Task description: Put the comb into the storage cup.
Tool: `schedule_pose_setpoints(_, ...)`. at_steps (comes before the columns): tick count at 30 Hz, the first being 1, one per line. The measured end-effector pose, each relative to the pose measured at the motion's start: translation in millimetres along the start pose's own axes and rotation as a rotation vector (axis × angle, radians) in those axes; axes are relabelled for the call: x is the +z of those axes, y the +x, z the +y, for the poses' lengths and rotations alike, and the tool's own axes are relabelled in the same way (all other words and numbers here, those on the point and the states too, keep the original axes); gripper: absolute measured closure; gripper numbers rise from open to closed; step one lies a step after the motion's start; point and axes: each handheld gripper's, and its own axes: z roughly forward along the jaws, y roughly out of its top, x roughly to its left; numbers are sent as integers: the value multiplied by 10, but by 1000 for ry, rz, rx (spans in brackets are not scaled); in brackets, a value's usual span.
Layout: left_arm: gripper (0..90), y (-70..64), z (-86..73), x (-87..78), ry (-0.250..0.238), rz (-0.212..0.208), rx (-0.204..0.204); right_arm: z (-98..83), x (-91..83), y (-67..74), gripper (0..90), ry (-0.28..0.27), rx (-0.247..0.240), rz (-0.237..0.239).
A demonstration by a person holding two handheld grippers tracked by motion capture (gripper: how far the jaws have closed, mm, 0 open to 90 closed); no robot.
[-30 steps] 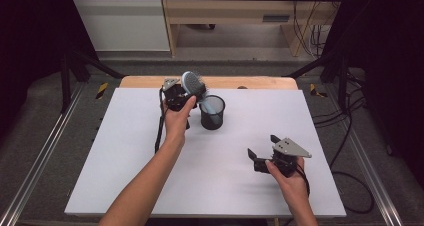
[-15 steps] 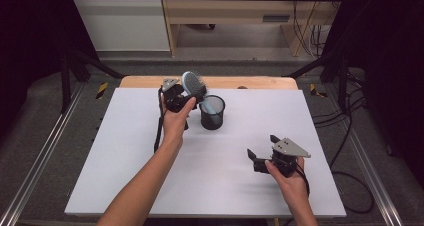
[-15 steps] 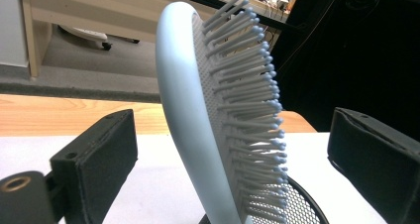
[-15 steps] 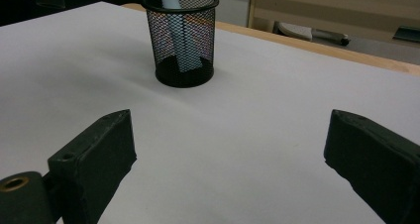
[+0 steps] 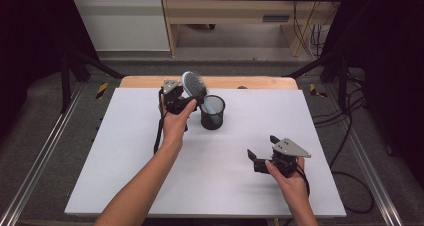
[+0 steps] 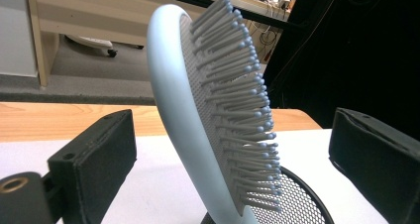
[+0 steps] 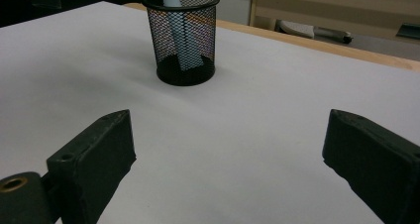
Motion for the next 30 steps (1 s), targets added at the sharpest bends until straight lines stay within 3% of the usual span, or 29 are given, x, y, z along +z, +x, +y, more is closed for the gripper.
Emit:
schedule_pose_setpoints(14, 40, -27, 8, -109, 4, -27, 5, -15, -16, -25, 59, -1, 11, -2)
schedule_pose_setpoints(19, 39, -48, -15, -153, 1, -41, -14, -20, 1, -5, 56, 4, 4, 9)
schedule_pose_setpoints(30, 37, -51, -43, -227, -11, -22, 10, -7, -39, -11, 55, 5, -10, 14)
